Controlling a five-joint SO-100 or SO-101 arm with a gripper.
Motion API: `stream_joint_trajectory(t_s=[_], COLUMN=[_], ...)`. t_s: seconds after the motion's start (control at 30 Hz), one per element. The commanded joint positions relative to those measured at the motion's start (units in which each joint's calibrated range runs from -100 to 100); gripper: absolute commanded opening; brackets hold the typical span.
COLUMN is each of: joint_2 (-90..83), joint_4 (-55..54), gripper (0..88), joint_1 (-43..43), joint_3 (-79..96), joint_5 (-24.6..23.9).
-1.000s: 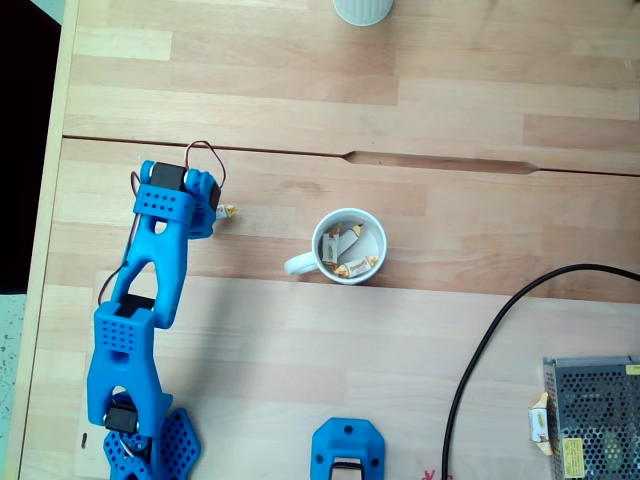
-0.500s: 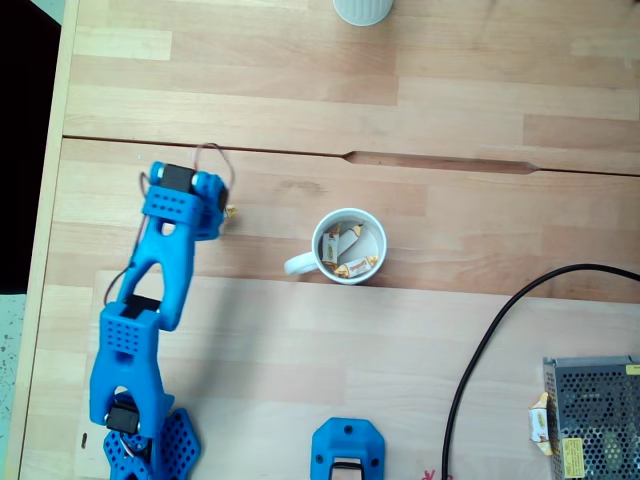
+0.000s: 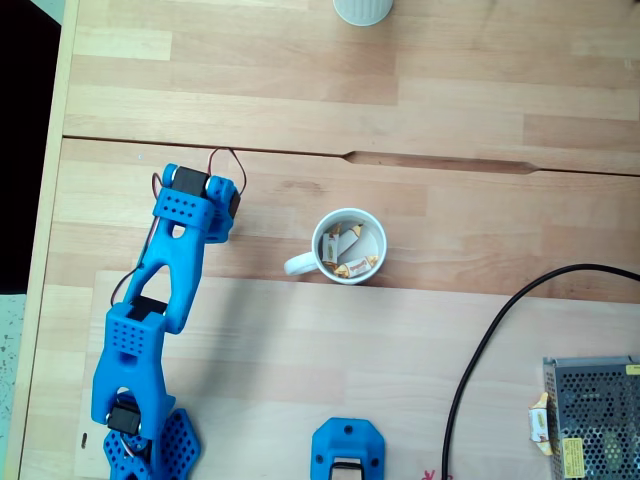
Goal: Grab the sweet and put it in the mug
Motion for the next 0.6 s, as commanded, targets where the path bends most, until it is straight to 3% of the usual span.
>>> stream_joint_trajectory(t_s=[0.0, 0.57], joint_2=[-0.99, -0.99], joint_4=[0.79, 0.87], gripper=[21.1, 20.4], joint_1=[0.26, 0.18], joint_3=[-2.67, -2.67], joint_5=[0.29, 0.34])
